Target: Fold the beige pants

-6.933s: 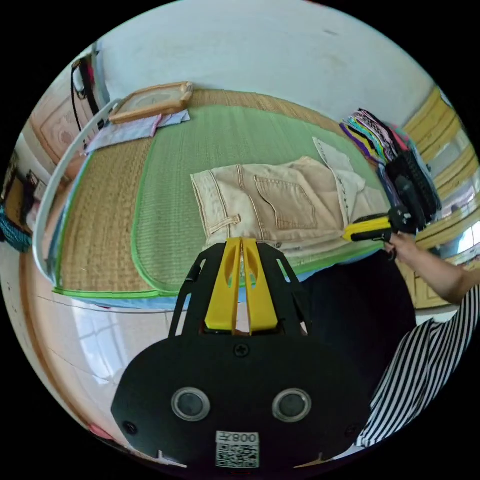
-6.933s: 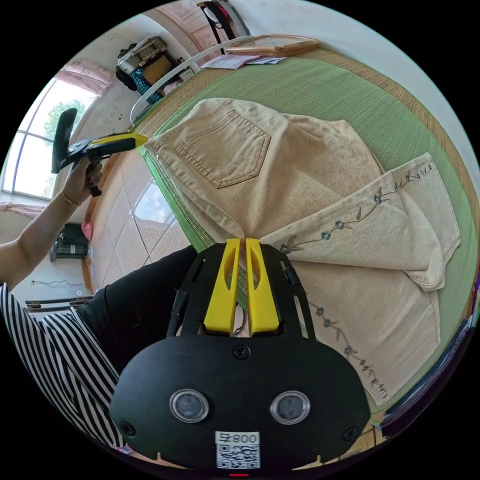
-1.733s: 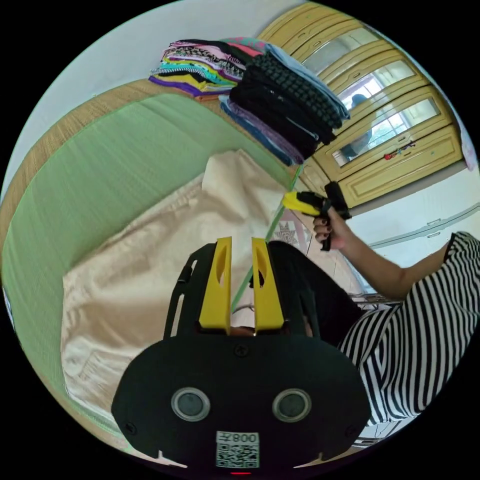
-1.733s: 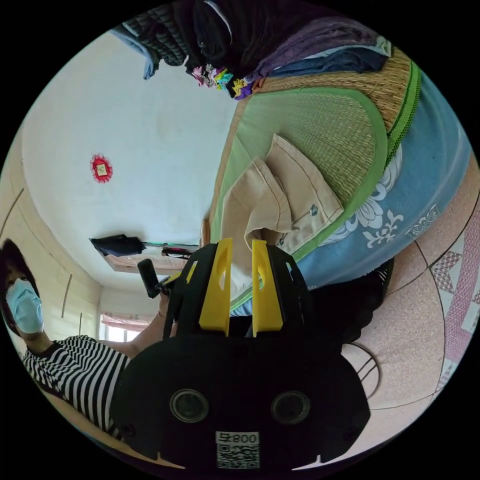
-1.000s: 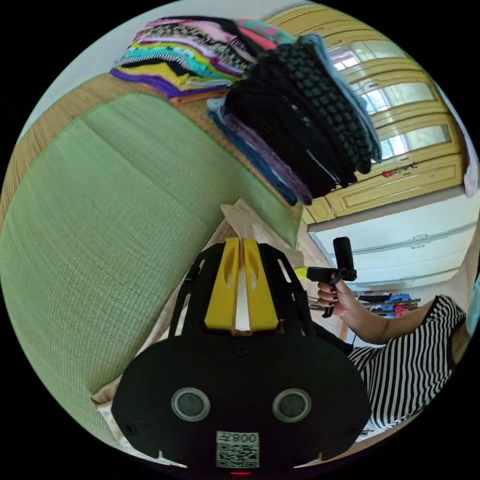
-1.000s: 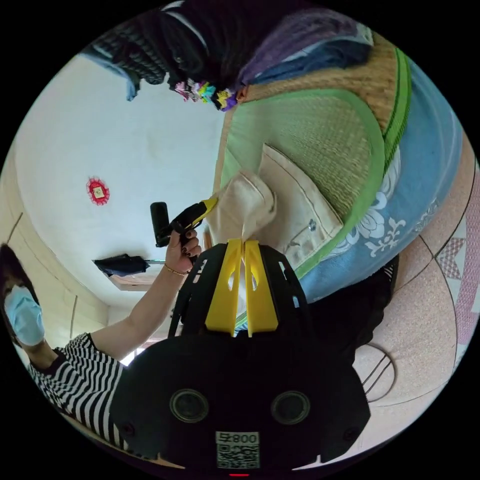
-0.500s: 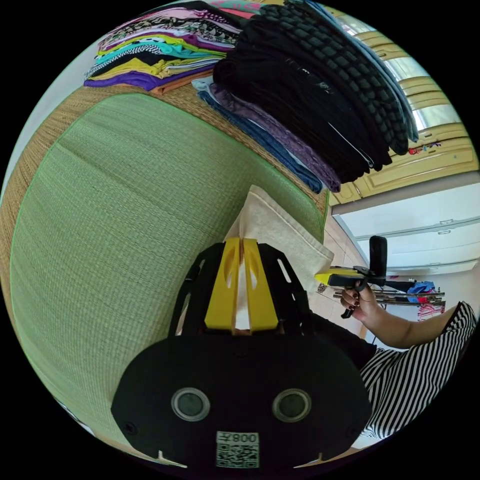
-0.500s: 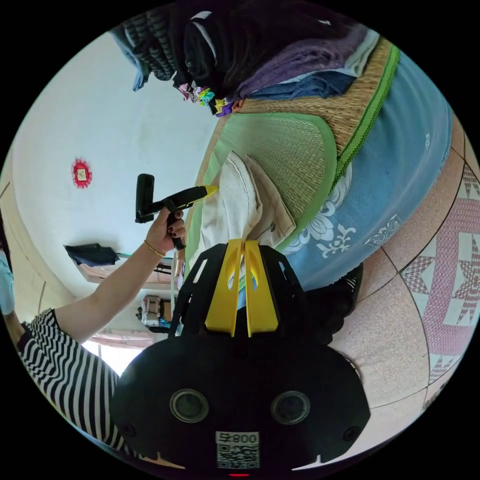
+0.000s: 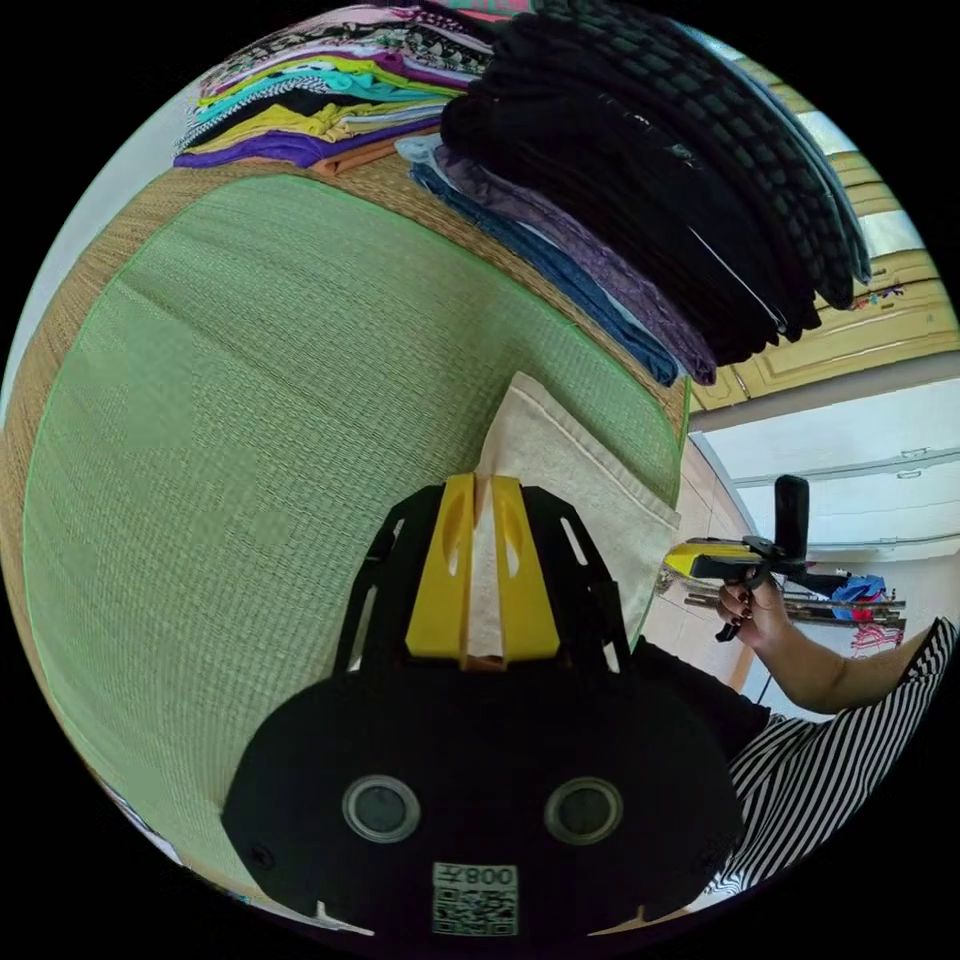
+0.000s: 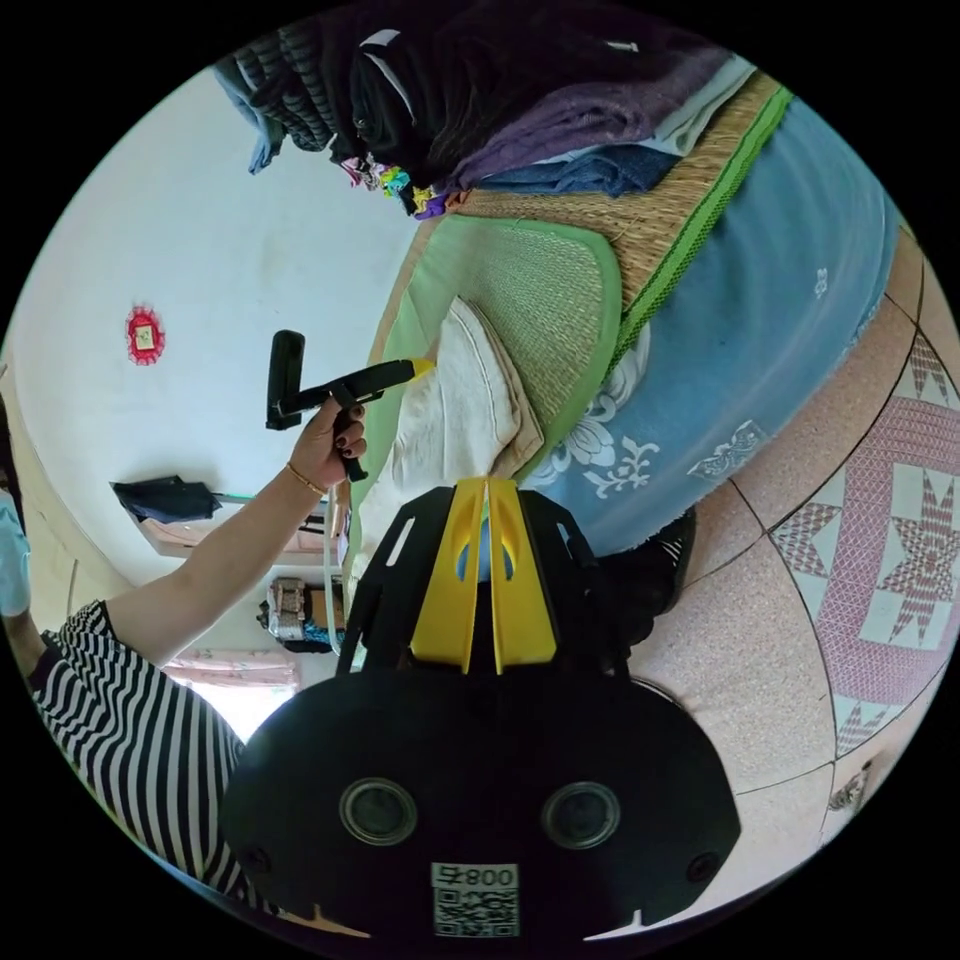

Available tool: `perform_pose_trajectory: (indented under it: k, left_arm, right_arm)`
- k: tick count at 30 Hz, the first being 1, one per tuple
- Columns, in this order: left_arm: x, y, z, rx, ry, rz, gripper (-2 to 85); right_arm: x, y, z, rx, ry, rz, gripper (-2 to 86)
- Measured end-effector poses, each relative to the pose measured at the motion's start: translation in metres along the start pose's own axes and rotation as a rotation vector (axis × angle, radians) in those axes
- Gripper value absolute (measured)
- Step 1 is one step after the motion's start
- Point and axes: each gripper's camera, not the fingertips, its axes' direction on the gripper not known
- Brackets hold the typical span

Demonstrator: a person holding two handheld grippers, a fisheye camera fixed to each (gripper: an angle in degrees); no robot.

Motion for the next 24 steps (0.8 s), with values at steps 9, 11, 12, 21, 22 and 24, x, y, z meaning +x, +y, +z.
perform_pose_trajectory:
  k: [9,11,12,21,22,24]
  left_arm:
    - [0.004,0.026,0.003,0.034,0.021,-0.063,0.7]
    - [0.005,0.03,0.0,0.028,0.028,-0.074,0.7]
    - [0.006,0.033,-0.004,0.032,0.044,-0.062,0.9]
    - [0.078,0.095,-0.013,0.027,0.235,0.181,5.0]
    - [0.083,0.1,-0.012,0.014,0.228,0.194,5.0]
    - [0.1,0.115,-0.006,-0.045,0.184,0.221,4.3]
  right_arm:
    - [-0.075,-0.009,0.012,0.003,0.114,-0.164,0.2]
    - [-0.084,-0.013,0.024,-0.005,0.159,-0.167,0.4]
    - [-0.089,-0.013,0.027,0.0,0.166,-0.171,0.6]
    - [-0.106,-0.008,0.037,0.052,0.309,-0.169,5.6]
    - [-0.11,-0.01,0.042,0.057,0.322,-0.179,5.8]
    - [-0.117,-0.014,0.052,0.055,0.352,-0.197,5.9]
